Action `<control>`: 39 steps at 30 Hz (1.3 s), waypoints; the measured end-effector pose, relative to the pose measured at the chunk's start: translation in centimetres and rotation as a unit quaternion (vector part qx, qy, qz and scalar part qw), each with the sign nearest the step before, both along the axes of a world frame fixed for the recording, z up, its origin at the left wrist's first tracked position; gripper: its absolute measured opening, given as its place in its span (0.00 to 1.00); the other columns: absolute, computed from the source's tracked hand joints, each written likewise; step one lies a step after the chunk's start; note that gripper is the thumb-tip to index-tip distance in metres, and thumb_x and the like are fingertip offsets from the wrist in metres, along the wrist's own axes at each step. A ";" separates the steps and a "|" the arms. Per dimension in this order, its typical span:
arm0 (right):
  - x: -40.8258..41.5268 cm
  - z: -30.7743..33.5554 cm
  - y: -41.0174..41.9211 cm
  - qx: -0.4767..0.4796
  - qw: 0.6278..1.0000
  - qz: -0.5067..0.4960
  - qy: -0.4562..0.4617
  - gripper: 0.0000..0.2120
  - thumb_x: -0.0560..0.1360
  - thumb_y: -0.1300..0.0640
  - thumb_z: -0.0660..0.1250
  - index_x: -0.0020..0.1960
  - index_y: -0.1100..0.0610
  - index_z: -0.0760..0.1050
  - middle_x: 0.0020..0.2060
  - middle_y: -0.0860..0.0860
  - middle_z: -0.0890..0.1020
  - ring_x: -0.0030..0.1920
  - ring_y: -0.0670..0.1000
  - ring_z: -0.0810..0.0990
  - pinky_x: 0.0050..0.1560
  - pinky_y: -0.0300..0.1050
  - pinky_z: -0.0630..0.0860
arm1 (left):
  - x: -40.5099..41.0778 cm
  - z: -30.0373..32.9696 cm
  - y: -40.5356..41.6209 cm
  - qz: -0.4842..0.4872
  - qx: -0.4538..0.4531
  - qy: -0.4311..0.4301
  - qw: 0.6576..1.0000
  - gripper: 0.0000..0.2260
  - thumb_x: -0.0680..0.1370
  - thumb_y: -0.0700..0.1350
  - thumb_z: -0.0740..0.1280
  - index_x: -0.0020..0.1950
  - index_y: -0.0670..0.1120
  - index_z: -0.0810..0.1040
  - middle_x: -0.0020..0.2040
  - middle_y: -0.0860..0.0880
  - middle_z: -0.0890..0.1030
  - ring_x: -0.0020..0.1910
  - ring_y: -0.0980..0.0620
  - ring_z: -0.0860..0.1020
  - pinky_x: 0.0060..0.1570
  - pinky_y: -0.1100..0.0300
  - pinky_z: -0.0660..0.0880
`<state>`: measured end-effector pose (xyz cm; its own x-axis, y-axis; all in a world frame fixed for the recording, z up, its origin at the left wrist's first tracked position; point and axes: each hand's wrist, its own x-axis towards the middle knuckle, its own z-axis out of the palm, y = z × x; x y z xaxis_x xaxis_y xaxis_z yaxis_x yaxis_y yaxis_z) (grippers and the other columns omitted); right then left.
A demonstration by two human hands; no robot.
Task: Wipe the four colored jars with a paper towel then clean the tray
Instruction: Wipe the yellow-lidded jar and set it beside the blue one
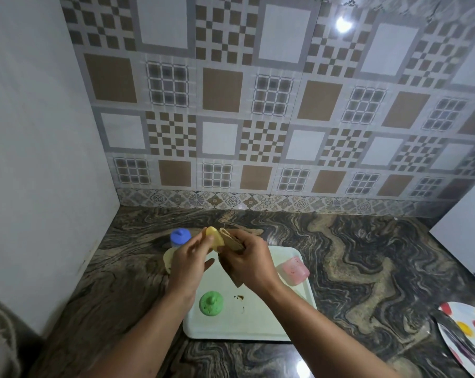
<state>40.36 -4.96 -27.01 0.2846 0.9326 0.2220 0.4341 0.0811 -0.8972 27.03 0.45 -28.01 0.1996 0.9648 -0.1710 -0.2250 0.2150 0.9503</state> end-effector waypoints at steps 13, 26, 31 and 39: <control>2.8 2.2 -0.1 -0.020 0.992 -0.121 0.003 0.10 0.71 0.63 0.75 0.48 0.51 0.82 0.37 0.49 0.86 0.37 0.45 0.83 0.37 0.42 0.79 | -1.7 -1.2 0.0 -0.060 -0.143 -0.171 0.973 0.14 0.83 0.43 0.63 0.67 0.41 0.77 0.61 0.39 0.83 0.58 0.36 0.82 0.66 0.42 0.74; 2.3 2.9 0.4 -0.097 0.984 0.094 -0.115 0.13 0.79 0.52 0.72 0.39 0.58 0.78 0.24 0.56 0.76 0.22 0.50 0.69 0.26 0.40 0.68 | -1.7 -1.4 -0.5 -0.084 0.000 -0.101 0.991 0.17 0.80 0.39 0.65 0.70 0.41 0.77 0.63 0.44 0.83 0.64 0.44 0.80 0.68 0.45 0.73; 1.2 2.0 1.0 -0.072 0.995 -0.016 -0.072 0.14 0.75 0.54 0.71 0.36 0.59 0.73 0.26 0.57 0.78 0.27 0.50 0.71 0.31 0.47 0.71 | -0.8 -1.1 -0.7 -0.111 0.061 -0.037 0.991 0.19 0.81 0.38 0.65 0.72 0.45 0.75 0.61 0.48 0.84 0.63 0.49 0.80 0.66 0.49 0.75; 1.6 1.1 0.0 -0.195 0.868 0.117 0.441 0.09 0.83 0.63 0.64 0.58 0.64 0.81 0.42 0.59 0.86 0.36 0.53 0.85 0.38 0.45 0.82 | -2.6 -0.4 0.5 -0.144 0.259 0.150 0.943 0.25 0.78 0.40 0.72 0.72 0.57 0.73 0.63 0.67 0.79 0.66 0.62 0.77 0.65 0.65 0.74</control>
<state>41.92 -4.99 -25.95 -0.0236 0.9433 -0.3310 -0.4225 -0.3095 -0.8519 24.44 0.90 -28.41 0.4833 0.8479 0.2180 0.0676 -0.2844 0.9563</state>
